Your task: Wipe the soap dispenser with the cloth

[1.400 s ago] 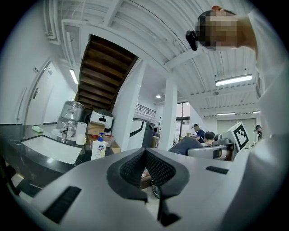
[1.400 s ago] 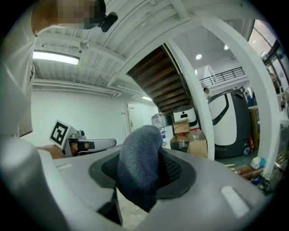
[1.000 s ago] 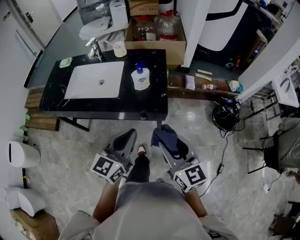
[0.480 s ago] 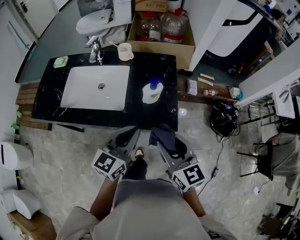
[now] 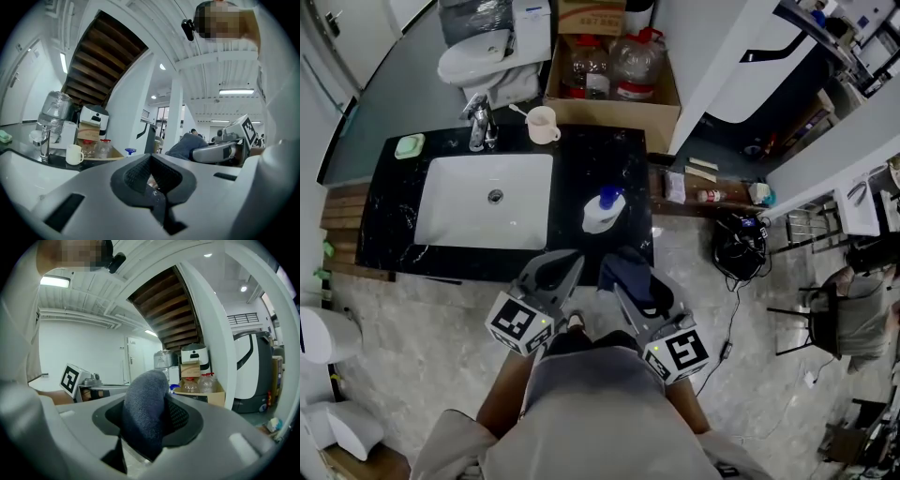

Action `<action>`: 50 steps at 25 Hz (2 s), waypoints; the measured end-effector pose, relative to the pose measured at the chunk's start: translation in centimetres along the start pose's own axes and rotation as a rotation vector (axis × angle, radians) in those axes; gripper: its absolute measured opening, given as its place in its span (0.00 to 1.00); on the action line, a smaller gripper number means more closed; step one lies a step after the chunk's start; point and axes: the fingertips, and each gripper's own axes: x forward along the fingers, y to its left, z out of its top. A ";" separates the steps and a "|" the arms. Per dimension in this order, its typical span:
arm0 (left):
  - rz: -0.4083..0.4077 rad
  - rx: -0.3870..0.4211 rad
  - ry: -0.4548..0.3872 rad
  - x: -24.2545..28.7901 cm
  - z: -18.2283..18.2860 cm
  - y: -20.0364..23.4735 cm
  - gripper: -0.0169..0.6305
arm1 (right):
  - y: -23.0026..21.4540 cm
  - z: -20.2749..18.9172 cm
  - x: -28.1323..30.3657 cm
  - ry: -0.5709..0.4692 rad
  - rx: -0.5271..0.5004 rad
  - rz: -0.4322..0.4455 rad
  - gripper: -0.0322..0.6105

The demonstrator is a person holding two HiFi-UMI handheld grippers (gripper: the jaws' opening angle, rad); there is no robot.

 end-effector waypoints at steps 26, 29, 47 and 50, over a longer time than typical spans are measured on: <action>0.027 0.136 0.221 9.0 -1.4 6.8 0.19 | -12.1 0.8 6.0 -0.025 0.121 0.095 0.33; -0.042 0.156 0.223 9.6 -1.3 6.6 0.23 | -12.5 1.0 5.9 -0.023 0.118 0.039 0.33; -0.246 0.246 0.198 14.2 -2.6 5.8 0.34 | -10.5 -0.1 4.4 -0.041 0.111 -0.166 0.33; -0.251 0.282 0.183 14.7 -2.6 5.8 0.25 | -10.9 -0.1 4.2 -0.057 0.132 -0.184 0.33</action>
